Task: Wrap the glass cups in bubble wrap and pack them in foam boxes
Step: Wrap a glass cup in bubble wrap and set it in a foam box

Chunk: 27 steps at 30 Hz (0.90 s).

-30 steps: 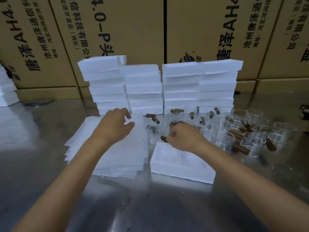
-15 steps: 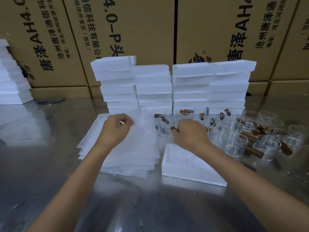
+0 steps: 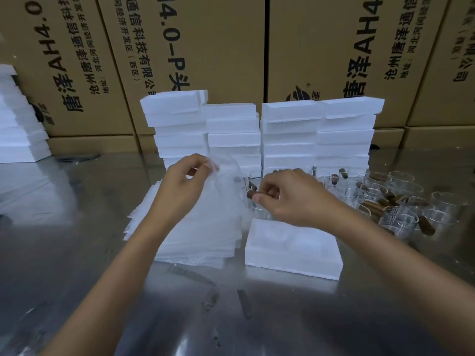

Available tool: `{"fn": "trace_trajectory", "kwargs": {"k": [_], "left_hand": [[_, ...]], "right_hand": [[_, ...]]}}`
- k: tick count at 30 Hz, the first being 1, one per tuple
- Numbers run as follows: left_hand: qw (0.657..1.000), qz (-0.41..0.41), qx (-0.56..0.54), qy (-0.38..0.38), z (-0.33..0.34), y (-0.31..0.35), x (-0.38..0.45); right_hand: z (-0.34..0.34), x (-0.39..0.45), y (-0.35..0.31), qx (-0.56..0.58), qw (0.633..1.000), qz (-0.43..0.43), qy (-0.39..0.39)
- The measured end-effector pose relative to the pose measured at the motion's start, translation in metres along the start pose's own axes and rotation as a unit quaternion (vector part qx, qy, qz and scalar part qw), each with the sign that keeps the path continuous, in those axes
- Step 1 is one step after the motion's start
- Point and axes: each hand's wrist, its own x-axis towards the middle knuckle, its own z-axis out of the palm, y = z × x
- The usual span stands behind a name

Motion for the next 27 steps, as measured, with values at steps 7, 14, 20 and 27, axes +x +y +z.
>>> {"fn": "trace_trajectory", "kwargs": {"k": [7, 14, 20, 27], "left_hand": [[0.990, 0.086, 0.026, -0.112, 0.011, 0.037, -0.022], [0.979, 0.116, 0.048, 0.161, 0.002, 0.042, -0.016], [0.961, -0.262, -0.066, -0.056, 0.000, 0.021, 0.015], [0.919, -0.230, -0.269, -0.176, 0.018, -0.008, -0.002]], "right_hand": [[0.003, -0.004, -0.004, 0.189, 0.978, 0.088, 0.028], [0.010, -0.026, 0.024, 0.401, 0.905, 0.136, 0.030], [0.011, -0.037, 0.034, 0.390, 0.912, 0.103, 0.069], [0.013, -0.043, 0.039, 0.403, 0.904, 0.123, 0.075]]}}
